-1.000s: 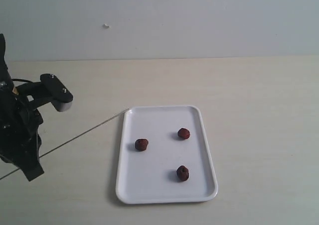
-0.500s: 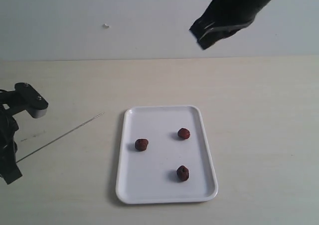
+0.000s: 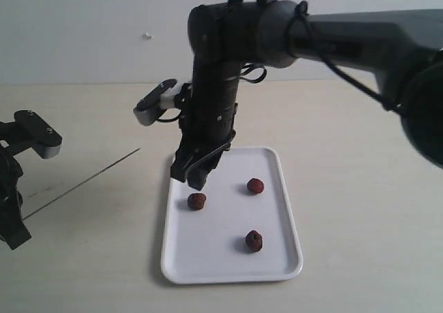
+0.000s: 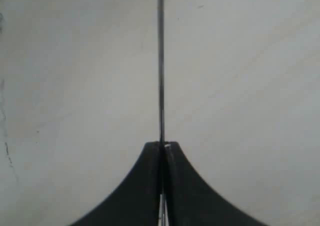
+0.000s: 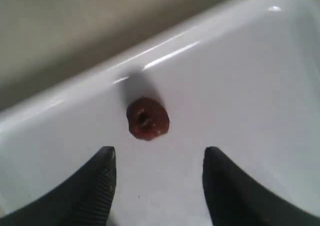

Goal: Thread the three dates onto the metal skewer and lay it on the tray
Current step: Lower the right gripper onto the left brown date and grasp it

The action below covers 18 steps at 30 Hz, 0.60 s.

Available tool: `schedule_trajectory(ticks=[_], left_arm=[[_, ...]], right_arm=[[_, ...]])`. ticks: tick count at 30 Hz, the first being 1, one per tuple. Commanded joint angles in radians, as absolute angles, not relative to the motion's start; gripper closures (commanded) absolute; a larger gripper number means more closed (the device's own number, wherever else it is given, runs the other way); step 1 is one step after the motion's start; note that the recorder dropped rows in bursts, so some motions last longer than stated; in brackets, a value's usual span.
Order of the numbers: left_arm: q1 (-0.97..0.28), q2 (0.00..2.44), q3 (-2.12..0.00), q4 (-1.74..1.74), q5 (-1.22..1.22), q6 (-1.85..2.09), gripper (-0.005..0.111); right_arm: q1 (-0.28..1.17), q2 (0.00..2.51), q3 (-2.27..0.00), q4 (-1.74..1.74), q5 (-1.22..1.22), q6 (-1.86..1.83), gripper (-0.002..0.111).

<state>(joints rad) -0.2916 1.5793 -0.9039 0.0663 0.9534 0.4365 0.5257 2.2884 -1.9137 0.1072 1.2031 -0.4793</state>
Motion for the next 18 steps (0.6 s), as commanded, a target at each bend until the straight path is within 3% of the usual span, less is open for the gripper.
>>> schedule_trajectory(ticks=[1,18], left_arm=[[-0.289,1.570,-0.902,0.055,0.945,0.437,0.107],[-0.289,1.570,-0.902,0.042,0.936,0.443,0.107]], right_arm=[[0.558,2.349,-1.971,0.070,1.205,-0.485,0.053],[0.558,2.438,-1.993,0.077,1.205,-0.467,0.053]])
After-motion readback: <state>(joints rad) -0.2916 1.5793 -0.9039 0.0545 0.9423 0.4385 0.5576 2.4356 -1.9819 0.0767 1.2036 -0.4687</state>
